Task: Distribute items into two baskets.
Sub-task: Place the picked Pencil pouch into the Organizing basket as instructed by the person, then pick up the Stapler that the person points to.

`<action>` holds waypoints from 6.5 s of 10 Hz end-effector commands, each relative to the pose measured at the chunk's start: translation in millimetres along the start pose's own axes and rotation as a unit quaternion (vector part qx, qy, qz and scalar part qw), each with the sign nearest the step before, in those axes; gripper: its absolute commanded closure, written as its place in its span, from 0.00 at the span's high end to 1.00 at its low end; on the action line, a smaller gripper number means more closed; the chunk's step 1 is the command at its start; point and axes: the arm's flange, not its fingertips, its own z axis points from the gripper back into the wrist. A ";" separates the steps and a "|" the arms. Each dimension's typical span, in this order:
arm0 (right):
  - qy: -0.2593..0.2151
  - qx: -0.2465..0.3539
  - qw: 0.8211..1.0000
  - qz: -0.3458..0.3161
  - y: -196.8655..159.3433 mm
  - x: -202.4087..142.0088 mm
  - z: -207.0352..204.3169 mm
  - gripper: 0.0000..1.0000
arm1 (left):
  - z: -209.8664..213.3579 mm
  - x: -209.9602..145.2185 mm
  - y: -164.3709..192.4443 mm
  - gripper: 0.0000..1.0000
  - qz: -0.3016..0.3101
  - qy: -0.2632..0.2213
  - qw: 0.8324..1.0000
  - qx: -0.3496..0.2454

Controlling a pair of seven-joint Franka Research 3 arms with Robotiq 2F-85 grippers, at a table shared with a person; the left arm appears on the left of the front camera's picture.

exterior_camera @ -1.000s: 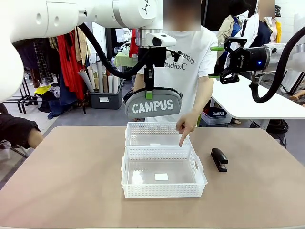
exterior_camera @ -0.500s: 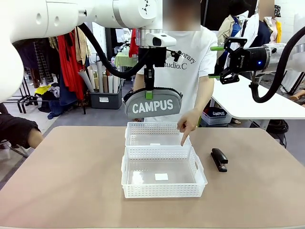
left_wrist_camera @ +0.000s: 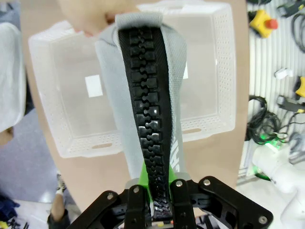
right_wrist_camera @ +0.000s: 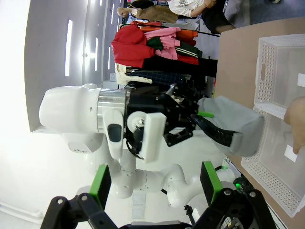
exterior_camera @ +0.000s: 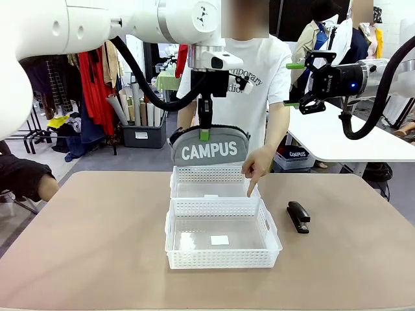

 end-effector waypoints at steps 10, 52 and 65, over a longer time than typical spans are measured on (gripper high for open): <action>0.000 0.001 1.000 0.001 2.0 0.1 -0.1 1.00 | -97.3 28.1 -78.0 0.00 0.016 0.001 1.000 -0.019; 0.000 0.001 1.000 0.001 2.0 0.1 -0.1 1.00 | -183.7 43.2 -47.8 1.00 -0.021 0.025 0.999 -0.036; 0.000 0.001 1.000 0.001 2.0 0.1 -0.1 1.00 | -35.0 -52.3 -113.1 1.00 0.126 -0.256 0.950 -0.127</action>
